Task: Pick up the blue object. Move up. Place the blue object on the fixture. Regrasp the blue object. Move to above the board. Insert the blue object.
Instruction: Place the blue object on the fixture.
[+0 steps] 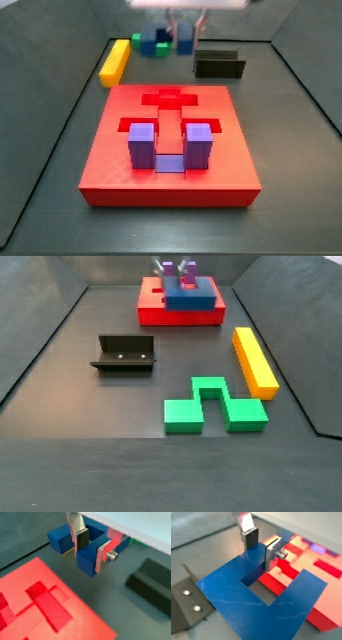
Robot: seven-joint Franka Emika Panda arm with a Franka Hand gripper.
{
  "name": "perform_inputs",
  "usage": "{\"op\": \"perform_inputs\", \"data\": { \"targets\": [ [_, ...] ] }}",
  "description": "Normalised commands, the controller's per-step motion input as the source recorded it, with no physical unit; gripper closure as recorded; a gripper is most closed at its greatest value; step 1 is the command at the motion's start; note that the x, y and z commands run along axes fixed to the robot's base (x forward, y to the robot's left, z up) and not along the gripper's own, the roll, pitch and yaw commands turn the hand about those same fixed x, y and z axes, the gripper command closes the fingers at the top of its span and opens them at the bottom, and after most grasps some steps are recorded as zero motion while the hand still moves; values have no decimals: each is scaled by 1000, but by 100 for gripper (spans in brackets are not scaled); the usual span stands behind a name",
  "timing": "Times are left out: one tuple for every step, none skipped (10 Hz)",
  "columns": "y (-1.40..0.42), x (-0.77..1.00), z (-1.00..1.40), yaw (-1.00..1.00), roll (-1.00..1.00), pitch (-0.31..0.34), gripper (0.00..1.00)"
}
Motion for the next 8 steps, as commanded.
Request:
{"op": "perform_inputs", "data": {
  "targets": [
    [243, 500, 0, -149, -900, 340, 100],
    [149, 451, 69, -149, -1000, 403, 100],
    [74, 371, 137, -157, -1000, 437, 100],
    [100, 389, 166, -131, -1000, 423, 100],
    [174, 426, 237, -89, -1000, 400, 100],
    [411, 431, 340, 0, -977, 371, 100],
    [551, 317, 69, 63, -849, 0, 100],
    [497, 211, 89, 226, -734, -220, 100]
  ]
}}
